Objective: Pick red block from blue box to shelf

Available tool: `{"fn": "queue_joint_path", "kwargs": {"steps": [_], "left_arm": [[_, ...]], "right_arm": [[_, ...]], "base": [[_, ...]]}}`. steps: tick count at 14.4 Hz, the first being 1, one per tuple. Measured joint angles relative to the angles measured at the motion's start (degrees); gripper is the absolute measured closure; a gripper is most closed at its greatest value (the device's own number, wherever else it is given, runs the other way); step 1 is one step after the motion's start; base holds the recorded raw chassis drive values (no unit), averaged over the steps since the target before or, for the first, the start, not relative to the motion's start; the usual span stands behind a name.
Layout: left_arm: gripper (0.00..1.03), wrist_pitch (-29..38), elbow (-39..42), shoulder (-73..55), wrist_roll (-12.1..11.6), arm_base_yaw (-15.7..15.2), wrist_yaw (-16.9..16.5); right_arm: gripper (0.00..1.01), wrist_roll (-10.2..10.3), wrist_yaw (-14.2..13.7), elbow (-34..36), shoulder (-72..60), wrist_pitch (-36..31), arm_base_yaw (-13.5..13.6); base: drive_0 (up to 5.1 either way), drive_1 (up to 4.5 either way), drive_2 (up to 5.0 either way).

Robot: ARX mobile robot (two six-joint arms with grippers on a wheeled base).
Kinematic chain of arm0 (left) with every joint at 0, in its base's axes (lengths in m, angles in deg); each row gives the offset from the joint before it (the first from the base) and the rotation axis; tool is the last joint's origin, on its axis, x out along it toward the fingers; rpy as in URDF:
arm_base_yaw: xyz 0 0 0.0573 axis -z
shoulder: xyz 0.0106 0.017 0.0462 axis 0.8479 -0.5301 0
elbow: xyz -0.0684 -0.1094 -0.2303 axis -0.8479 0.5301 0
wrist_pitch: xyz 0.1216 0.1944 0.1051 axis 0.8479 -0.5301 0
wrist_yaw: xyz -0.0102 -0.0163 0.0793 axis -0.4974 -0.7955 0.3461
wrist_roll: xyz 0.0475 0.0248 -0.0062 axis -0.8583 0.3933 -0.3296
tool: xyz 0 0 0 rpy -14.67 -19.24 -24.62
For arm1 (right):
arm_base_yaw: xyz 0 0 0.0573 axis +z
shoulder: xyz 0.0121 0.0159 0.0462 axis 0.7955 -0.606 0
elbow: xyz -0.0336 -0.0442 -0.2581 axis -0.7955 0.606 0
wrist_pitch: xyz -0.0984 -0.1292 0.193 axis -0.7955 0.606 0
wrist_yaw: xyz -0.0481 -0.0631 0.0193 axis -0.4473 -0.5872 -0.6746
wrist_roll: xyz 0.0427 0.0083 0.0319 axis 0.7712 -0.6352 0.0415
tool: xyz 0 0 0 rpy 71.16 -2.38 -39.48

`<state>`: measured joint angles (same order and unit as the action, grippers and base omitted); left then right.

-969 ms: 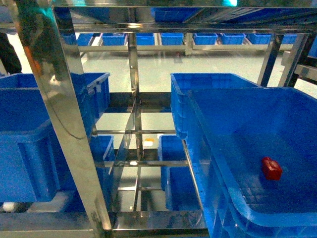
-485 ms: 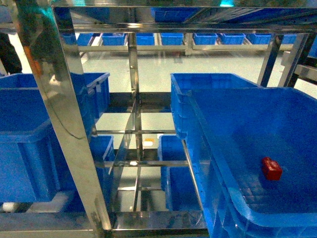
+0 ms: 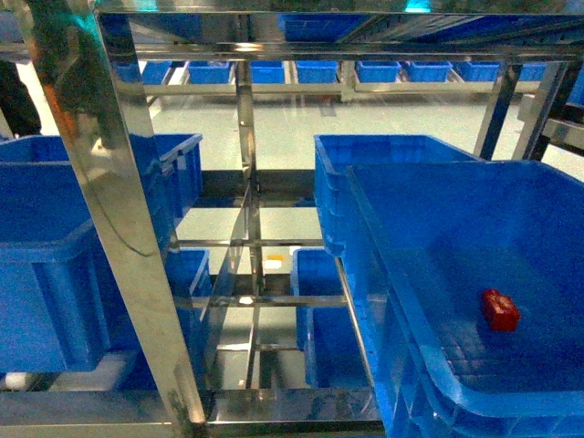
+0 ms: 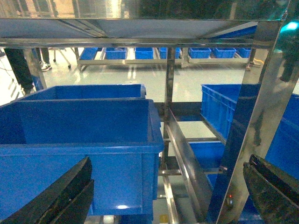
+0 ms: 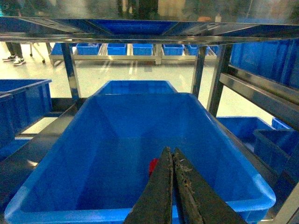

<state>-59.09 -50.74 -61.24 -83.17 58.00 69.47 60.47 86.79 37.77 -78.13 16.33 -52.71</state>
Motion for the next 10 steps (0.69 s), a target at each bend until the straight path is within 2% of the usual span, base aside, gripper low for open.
{"fn": "queue_joint_path", "kwargs": {"steps": [1,3,9,10], "left_arm": [[0.05,0.0,0.0,0.0,0.0,0.0,0.0],[0.05,0.0,0.0,0.0,0.0,0.0,0.0],[0.05,0.0,0.0,0.0,0.0,0.0,0.0],[0.05,0.0,0.0,0.0,0.0,0.0,0.0]], "right_arm": [[0.99,0.0,0.0,0.0,0.0,0.0,0.0],[0.78,0.0,0.0,0.0,0.0,0.0,0.0],[0.05,0.0,0.0,0.0,0.0,0.0,0.0],[0.02,0.04,0.0,0.0,0.0,0.0,0.0]], "base": [[0.0,0.0,0.0],[0.0,0.0,0.0],[0.0,0.0,0.0],[0.0,0.0,0.0]]}}
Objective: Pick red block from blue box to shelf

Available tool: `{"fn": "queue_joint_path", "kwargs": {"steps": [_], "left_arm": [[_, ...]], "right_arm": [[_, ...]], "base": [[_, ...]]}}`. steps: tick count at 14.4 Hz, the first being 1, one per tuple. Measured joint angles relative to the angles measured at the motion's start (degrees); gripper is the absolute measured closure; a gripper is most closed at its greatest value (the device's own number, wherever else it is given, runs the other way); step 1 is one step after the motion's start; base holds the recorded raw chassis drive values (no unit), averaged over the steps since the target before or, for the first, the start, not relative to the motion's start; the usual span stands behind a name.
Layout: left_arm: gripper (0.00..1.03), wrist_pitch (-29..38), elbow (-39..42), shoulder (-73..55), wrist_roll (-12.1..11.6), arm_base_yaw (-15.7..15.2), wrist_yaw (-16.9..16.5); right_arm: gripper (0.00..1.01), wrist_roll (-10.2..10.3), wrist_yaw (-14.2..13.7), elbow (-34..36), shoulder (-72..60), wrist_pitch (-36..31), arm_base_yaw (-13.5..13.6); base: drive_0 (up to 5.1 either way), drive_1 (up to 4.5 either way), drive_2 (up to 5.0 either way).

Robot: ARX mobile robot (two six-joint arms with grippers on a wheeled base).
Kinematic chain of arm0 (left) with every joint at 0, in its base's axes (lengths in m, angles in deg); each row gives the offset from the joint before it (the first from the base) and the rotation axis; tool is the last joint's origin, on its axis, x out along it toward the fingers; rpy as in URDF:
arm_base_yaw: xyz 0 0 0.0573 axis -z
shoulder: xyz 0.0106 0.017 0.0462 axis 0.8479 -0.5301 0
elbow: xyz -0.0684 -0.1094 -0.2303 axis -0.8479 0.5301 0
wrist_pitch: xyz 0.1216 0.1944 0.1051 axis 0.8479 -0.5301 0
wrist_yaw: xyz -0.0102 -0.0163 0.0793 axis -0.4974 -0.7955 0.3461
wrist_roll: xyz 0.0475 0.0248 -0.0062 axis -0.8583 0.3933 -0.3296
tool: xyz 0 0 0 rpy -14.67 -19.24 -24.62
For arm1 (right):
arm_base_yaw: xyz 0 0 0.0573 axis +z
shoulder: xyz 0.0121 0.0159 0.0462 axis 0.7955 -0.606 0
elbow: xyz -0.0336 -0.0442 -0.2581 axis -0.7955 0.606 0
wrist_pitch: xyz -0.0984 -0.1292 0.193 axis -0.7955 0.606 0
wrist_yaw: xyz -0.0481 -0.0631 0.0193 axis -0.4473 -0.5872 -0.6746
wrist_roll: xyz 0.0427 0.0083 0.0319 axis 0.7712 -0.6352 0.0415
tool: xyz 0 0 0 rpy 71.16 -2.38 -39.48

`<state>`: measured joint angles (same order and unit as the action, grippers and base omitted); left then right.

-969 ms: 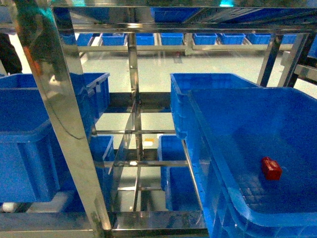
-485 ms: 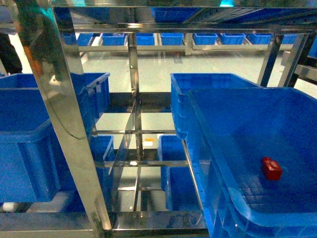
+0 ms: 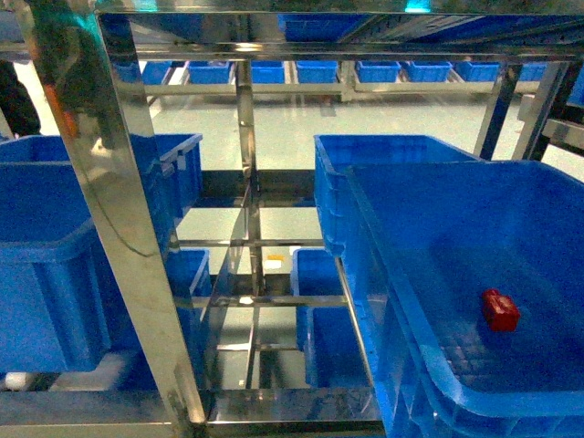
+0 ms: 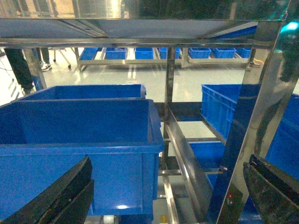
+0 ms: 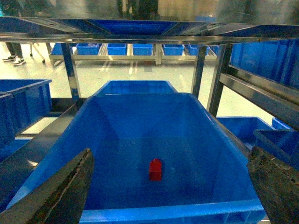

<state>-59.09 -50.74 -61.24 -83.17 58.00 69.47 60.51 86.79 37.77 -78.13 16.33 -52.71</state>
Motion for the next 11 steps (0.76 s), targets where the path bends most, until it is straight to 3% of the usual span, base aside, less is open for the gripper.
{"fn": "queue_joint_path", "kwargs": {"steps": [11], "left_arm": [[0.05,0.0,0.0,0.0,0.0,0.0,0.0]], "right_arm": [[0.03,-0.02,0.0,0.0,0.0,0.0,0.0]], "base": [[0.0,0.0,0.0]]}}
